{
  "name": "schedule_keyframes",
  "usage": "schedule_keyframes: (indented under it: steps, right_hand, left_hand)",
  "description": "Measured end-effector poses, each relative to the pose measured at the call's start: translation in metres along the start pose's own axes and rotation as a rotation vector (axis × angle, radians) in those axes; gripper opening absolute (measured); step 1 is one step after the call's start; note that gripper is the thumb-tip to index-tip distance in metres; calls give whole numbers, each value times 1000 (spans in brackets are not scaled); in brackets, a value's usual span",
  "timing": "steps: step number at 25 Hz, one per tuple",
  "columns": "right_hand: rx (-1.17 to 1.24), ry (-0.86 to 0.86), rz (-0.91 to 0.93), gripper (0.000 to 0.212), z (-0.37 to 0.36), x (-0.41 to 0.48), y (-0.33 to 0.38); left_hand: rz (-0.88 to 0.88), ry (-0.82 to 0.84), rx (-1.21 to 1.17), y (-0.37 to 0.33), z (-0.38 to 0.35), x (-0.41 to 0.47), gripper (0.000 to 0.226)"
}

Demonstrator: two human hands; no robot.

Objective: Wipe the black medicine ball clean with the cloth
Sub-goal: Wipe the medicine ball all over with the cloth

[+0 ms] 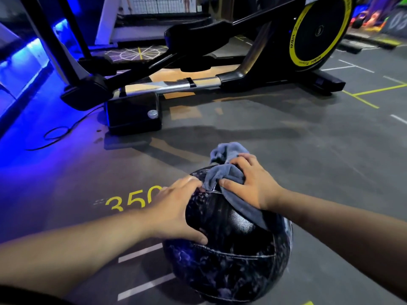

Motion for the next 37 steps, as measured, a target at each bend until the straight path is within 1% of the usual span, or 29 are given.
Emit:
schedule_keyframes:
  steps: [2, 3, 4, 5, 6, 8, 9, 10, 11, 12, 14, 15, 16, 17, 18, 19, 20, 21, 23, 24, 25, 26, 28, 30, 32, 33, 35, 36, 37]
  right_hand:
    - [65, 52, -113, 39, -1, 9, 4]
    - [55, 47, -104, 37, -1, 10, 8]
    - [22, 33, -27, 37, -4, 5, 14]
    - [-27, 38, 90, 37, -11, -4, 23]
    - [-79, 77, 219, 39, -21, -16, 33]
    - [-188, 235, 421, 43, -40, -43, 47]
    - [-215, 295, 490, 44, -40, -48, 47]
    - [-190, 330, 524, 44, -33, -45, 42]
    - [-121, 326, 502, 44, -23, -39, 36]
    - [-32, 273, 421, 45, -12, -33, 26]
    - [117, 49, 155, 39, 11, -25, 0]
    - [152, -52, -15, 33, 18, -21, -16]
    - [190, -107, -194, 24, 21, -20, -27]
    - [208, -150, -313, 17, 20, -20, -34]
    - [194, -186, -342, 13, 17, -20, -31]
    - [162, -215, -271, 16, 12, -22, -23]
    - [119, -220, -123, 23, 6, -26, -10]
    - [74, -176, 45, 32, -1, -30, 6]
    - [-1, 44, 306, 45, -18, -39, 27]
    - [-26, 126, 375, 46, -22, -41, 31]
    - [-23, 160, 413, 44, -17, -39, 28]
    - [0, 156, 430, 44, -10, -36, 23]
    - [42, 109, 407, 43, 5, -36, 8]
    - [77, 61, 348, 39, 18, -47, -8]
    - [95, 2, 277, 41, 31, -62, -19]
    - [113, -57, 221, 38, 38, -68, -21]
    - [168, -284, 57, 17, 59, -65, -18]
    - [244, -407, -24, 7, 73, -58, -17]
    - [361, -497, -96, 11, 87, -49, -11]
  left_hand:
    - [14, -10, -24, 1, -1, 1, 98]
    - [21, -7, -13, 1, 0, 1, 96]
    - [24, -5, 9, 2, -1, 0, 95]
    - [26, -7, 29, 4, -1, -1, 93]
    - [34, -13, 31, 6, -1, -3, 91]
    - [35, -36, 6, 11, -1, -6, 92]
    - [29, -33, 8, 13, -1, -7, 95]
    - [25, -16, 13, 13, 0, -7, 98]
    - [26, 8, 19, 12, 0, -6, 99]
    - [20, 22, 19, 10, 1, -5, 96]
    - [-16, 10, 14, 5, 0, -3, 90]
    - [-32, -2, 11, 3, -1, -3, 88]
    - [-39, -12, 2, 1, -1, -2, 88]
    - [-40, -23, -10, 0, -3, -3, 87]
    - [-38, -35, -22, -1, -4, -4, 87]
    - [-32, -42, -28, -3, -5, -4, 87]
    - [-23, -48, -31, -4, -6, -4, 88]
    - [-9, -57, -33, -6, -7, -3, 90]
    - [18, -83, -32, -5, -8, -4, 97]
    - [22, -96, -24, -3, -7, -5, 99]
    - [24, -106, -14, 0, -7, -6, 99]
    - [36, -111, -21, 5, -7, -7, 98]
    - [49, -82, -74, 12, -8, -5, 95]
    - [27, -37, -111, 16, -11, 4, 98]
    - [8, 3, -163, 12, -13, 17, 100]
    - [-1, 11, -177, 8, -13, 23, 101]
    - [-25, 11, -176, -5, -11, 35, 102]
    - [-41, 10, -164, -14, -10, 40, 101]
    - [-55, 12, -137, -22, -9, 45, 102]
Point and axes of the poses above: each hand's wrist, its own x-axis towards the middle knuckle, its own z-axis out of the back of the hand, y = z × x, the point moved 1 cm from there along x, towards the middle knuckle, and after that the axes turned 13 degrees about x, right-handed, at the moved point
